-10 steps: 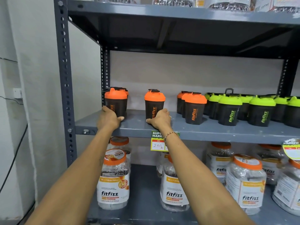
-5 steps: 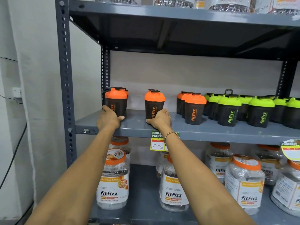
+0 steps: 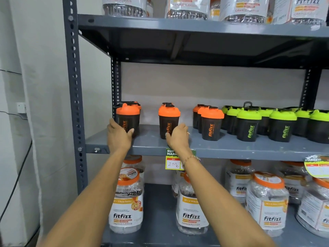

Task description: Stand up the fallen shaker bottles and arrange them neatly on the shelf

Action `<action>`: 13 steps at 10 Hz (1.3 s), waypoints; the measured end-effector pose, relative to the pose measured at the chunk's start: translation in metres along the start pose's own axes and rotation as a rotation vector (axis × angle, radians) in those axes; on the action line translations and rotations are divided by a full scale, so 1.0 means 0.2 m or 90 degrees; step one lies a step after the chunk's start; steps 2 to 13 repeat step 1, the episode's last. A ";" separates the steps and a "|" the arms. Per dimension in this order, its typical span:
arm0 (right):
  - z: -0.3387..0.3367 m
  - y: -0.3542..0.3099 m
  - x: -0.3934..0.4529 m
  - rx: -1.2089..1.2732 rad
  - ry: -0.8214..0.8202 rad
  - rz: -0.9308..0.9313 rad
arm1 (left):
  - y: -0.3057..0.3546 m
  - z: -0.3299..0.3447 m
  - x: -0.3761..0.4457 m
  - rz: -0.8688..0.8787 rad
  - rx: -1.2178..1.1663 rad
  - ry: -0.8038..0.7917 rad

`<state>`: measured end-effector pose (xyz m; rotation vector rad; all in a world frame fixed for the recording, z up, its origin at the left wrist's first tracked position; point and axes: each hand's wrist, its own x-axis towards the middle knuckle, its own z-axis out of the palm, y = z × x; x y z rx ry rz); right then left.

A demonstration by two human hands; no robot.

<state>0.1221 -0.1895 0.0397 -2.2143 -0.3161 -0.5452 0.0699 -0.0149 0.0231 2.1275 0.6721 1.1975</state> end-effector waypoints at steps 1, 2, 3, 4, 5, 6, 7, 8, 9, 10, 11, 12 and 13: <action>-0.05 0.04 -0.22 0.048 0.145 -0.146 | -0.02 0.00 -0.13 0.067 -0.075 0.116; -0.05 0.04 -0.22 0.048 0.145 -0.146 | -0.02 0.00 -0.13 0.067 -0.075 0.116; -0.05 0.04 -0.22 0.048 0.145 -0.146 | -0.02 0.00 -0.13 0.067 -0.075 0.116; -0.05 0.04 -0.22 0.048 0.145 -0.146 | -0.02 0.00 -0.13 0.067 -0.075 0.116; -0.05 0.04 -0.22 0.048 0.145 -0.146 | -0.02 0.00 -0.13 0.067 -0.075 0.116; -0.05 0.04 -0.22 0.048 0.145 -0.146 | -0.02 0.00 -0.13 0.067 -0.075 0.116; -0.05 0.04 -0.22 0.048 0.145 -0.146 | -0.02 0.00 -0.13 0.067 -0.075 0.116; -0.05 0.04 -0.22 0.048 0.145 -0.146 | -0.02 0.00 -0.13 0.067 -0.075 0.116; -0.05 0.04 -0.22 0.048 0.145 -0.146 | -0.02 0.00 -0.13 0.067 -0.075 0.116; -0.05 0.04 -0.22 0.048 0.145 -0.146 | -0.02 0.00 -0.13 0.067 -0.075 0.116; -0.05 0.04 -0.22 0.048 0.145 -0.146 | -0.02 0.00 -0.13 0.067 -0.075 0.116; -0.05 0.04 -0.22 0.048 0.145 -0.146 | -0.02 0.00 -0.13 0.067 -0.075 0.116; -0.05 0.04 -0.22 0.048 0.145 -0.146 | -0.02 0.00 -0.13 0.067 -0.075 0.116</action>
